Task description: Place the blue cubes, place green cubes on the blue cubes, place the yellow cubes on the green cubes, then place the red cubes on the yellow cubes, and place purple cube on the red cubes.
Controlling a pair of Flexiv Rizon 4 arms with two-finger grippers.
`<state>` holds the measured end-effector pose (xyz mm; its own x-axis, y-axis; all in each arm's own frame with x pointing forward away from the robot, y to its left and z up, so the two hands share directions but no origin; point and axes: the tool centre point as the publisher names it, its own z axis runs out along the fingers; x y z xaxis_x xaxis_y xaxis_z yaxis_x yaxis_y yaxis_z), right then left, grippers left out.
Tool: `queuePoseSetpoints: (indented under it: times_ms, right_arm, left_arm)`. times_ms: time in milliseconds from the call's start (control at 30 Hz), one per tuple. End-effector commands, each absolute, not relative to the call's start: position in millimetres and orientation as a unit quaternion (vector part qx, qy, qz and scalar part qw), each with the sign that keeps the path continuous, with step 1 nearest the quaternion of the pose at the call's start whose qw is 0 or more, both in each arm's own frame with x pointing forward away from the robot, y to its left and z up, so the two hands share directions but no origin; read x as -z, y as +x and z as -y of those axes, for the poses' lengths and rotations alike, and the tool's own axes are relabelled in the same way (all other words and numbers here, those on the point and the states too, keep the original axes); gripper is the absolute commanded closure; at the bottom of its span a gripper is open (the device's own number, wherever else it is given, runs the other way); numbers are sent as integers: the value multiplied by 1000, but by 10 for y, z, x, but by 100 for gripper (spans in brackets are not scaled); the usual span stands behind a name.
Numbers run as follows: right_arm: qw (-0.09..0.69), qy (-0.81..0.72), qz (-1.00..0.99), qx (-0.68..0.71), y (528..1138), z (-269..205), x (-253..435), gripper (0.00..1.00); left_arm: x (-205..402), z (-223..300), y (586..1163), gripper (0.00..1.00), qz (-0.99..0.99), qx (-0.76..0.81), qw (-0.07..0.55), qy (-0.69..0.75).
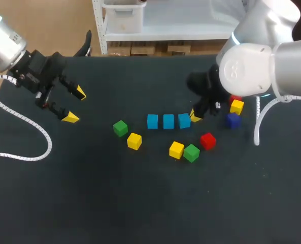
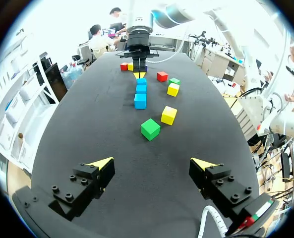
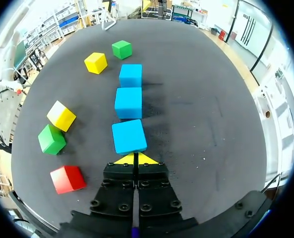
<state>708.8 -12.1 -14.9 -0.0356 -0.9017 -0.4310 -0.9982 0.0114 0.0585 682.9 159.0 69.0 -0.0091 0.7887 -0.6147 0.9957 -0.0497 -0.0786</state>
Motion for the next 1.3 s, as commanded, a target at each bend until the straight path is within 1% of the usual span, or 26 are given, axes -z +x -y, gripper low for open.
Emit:
queuePoseSetpoints:
  times_ms: [33,1100,1300]
  right_arm:
    - [137,-680,-698,-177,7065,146,151,100]
    - [137,-679,-697,-184,6983,91,156,100]
    - [139,-670,-707,-179,6963,166,143,100]
  left_arm:
    - [-683,-1601,6823,0,-659,262,200,676]
    - [-683,-1601,6823,0,-659,262,200,676]
    - [-683,-1601,6823,0,-659,262,200,676]
